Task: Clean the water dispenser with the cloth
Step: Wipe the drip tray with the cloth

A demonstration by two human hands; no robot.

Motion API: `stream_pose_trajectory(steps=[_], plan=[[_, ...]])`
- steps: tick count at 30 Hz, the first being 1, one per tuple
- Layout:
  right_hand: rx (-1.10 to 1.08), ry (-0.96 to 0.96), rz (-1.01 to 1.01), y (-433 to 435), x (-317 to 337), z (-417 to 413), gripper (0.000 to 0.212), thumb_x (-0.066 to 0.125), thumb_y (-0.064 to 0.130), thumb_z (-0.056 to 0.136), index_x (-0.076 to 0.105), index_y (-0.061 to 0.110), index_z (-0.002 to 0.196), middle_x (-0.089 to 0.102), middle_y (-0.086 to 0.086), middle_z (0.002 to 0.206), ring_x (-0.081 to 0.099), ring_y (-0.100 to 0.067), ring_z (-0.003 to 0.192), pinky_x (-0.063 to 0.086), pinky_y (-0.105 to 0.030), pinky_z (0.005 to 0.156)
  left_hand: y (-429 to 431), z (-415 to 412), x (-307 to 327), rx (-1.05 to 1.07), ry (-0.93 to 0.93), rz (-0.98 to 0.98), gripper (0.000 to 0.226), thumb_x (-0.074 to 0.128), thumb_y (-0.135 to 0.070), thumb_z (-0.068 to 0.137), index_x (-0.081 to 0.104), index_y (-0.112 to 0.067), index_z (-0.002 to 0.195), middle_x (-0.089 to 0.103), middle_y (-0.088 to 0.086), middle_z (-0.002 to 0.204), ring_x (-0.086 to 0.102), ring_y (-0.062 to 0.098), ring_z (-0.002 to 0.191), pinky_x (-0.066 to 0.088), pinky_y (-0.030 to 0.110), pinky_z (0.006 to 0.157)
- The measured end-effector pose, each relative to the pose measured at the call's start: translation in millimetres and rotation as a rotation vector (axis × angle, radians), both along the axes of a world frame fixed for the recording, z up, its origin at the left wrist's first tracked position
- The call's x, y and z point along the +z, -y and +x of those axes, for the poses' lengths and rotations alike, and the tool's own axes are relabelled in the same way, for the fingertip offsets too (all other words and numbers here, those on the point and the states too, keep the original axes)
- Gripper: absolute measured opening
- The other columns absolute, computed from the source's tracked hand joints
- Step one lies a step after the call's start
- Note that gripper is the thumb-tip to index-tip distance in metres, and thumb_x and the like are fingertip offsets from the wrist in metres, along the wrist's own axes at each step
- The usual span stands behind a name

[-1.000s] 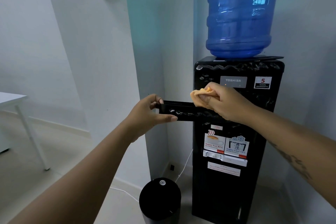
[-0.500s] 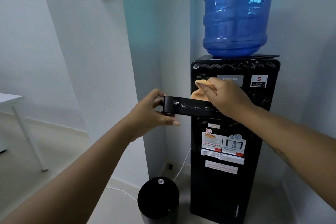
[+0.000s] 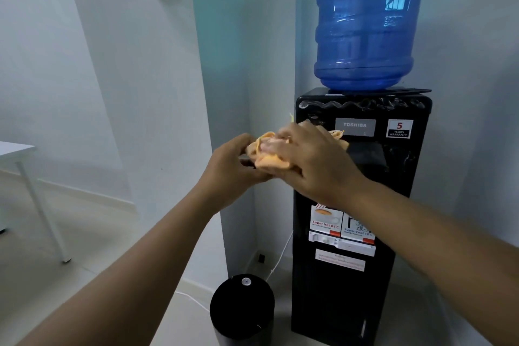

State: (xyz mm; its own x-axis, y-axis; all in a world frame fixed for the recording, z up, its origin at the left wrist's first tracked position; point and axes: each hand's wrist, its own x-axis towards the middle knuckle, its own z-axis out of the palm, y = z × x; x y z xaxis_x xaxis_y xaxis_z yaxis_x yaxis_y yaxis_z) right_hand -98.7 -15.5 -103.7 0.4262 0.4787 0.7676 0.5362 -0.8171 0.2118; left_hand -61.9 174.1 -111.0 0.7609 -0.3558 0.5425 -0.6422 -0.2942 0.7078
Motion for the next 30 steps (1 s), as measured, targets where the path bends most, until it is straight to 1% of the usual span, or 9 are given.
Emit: stream_pose_trajectory(steps=[2, 4, 7, 10, 12, 19, 23, 25, 30], plan=[[0.004, 0.051, -0.060, 17.9, -12.3, 5.3, 0.034, 0.057, 0.042, 0.094, 0.064, 0.018, 0.117, 0.060, -0.010, 0.121, 0.053, -0.030, 0.111, 0.043, -0.046, 0.092, -5.0, 0.0, 0.3, 0.027, -0.013, -0.049, 0.035, 0.090, -0.016, 0.068, 0.061, -0.015, 0.088, 0.069, -0.004, 0.086, 0.069, 0.005, 0.075, 0.051, 0.020, 0.063], [-0.028, 0.086, 0.046, 31.5, -18.4, 8.1, 0.030, 0.058, 0.039, 0.095, 0.062, 0.015, 0.111, 0.058, -0.013, 0.127, 0.051, -0.034, 0.119, 0.040, -0.053, 0.099, -8.3, -0.8, -1.1, 0.057, -0.020, -0.045, 0.035, 0.089, -0.017, 0.070, 0.061, -0.019, 0.091, 0.070, -0.001, 0.096, 0.073, 0.013, 0.086, 0.049, 0.015, 0.060], [-0.104, 0.163, 0.137, 12.8, -14.4, 10.1, 0.030, 0.059, 0.035, 0.092, 0.064, 0.010, 0.106, 0.056, -0.014, 0.134, 0.049, -0.035, 0.127, 0.037, -0.050, 0.105, 1.8, -6.8, -1.8, 0.034, -0.019, -0.093, 0.032, 0.087, -0.012, 0.072, 0.061, -0.013, 0.090, 0.070, 0.002, 0.092, 0.073, 0.015, 0.084, 0.047, 0.013, 0.059], [-0.062, 0.203, 0.018, -13.8, -0.1, 7.4, 0.034, 0.062, 0.037, 0.085, 0.062, 0.012, 0.108, 0.065, -0.008, 0.110, 0.059, -0.030, 0.103, 0.043, -0.046, 0.090, 8.0, -6.0, 1.4, -0.001, 0.046, -0.099, 0.026, 0.084, -0.006, 0.071, 0.063, -0.011, 0.087, 0.069, 0.000, 0.078, 0.067, 0.013, 0.072, 0.054, 0.028, 0.064], [-0.043, 0.172, -0.037, -5.4, 3.4, 4.9, 0.037, 0.061, 0.041, 0.087, 0.061, 0.014, 0.113, 0.064, -0.005, 0.096, 0.057, -0.026, 0.085, 0.045, -0.041, 0.076, 4.9, -5.1, 0.1, -0.028, 0.058, -0.046, 0.027, 0.085, -0.008, 0.072, 0.066, -0.012, 0.090, 0.072, 0.000, 0.082, 0.071, 0.016, 0.080, 0.060, 0.037, 0.074], [-0.274, 0.155, 0.444, 48.7, -1.2, 8.2, 0.026, 0.048, 0.037, 0.091, 0.063, 0.016, 0.089, 0.059, 0.003, 0.077, 0.053, -0.018, 0.071, 0.045, -0.041, 0.074, -3.3, -4.7, 2.4, -0.018, 0.053, 0.026, 0.030, 0.086, -0.014, 0.073, 0.061, -0.024, 0.086, 0.074, -0.003, 0.093, 0.073, 0.015, 0.092, 0.056, 0.020, 0.071], [-0.169, 0.195, 0.179, 8.0, 9.7, 3.5, 0.024, 0.051, 0.036, 0.088, 0.063, 0.015, 0.087, 0.058, -0.002, 0.078, 0.052, -0.021, 0.071, 0.041, -0.038, 0.066, 11.9, -6.2, 2.6, -0.046, 0.064, -0.013, 0.030, 0.088, -0.014, 0.071, 0.062, -0.014, 0.086, 0.073, 0.007, 0.089, 0.073, 0.025, 0.087, 0.062, 0.035, 0.074], [-0.101, 0.129, 0.061, 20.6, 15.6, 0.7, 0.027, 0.052, 0.040, 0.091, 0.062, 0.016, 0.088, 0.058, 0.000, 0.076, 0.051, -0.017, 0.067, 0.039, -0.032, 0.062, 8.0, -6.1, 2.4, -0.048, 0.092, 0.026, 0.030, 0.087, -0.012, 0.071, 0.061, -0.018, 0.082, 0.073, 0.002, 0.085, 0.074, 0.020, 0.087, 0.060, 0.028, 0.070], [-0.216, -0.054, 0.285, 87.7, 4.0, 8.4, 0.039, 0.036, 0.051, 0.093, 0.057, 0.019, 0.084, 0.052, 0.006, 0.070, 0.052, -0.015, 0.057, 0.034, -0.025, 0.050, -7.6, -6.1, 5.1, -0.018, 0.115, 0.109, 0.033, 0.086, -0.010, 0.072, 0.058, -0.027, 0.076, 0.070, -0.008, 0.079, 0.073, 0.013, 0.084, 0.048, 0.011, 0.064]])
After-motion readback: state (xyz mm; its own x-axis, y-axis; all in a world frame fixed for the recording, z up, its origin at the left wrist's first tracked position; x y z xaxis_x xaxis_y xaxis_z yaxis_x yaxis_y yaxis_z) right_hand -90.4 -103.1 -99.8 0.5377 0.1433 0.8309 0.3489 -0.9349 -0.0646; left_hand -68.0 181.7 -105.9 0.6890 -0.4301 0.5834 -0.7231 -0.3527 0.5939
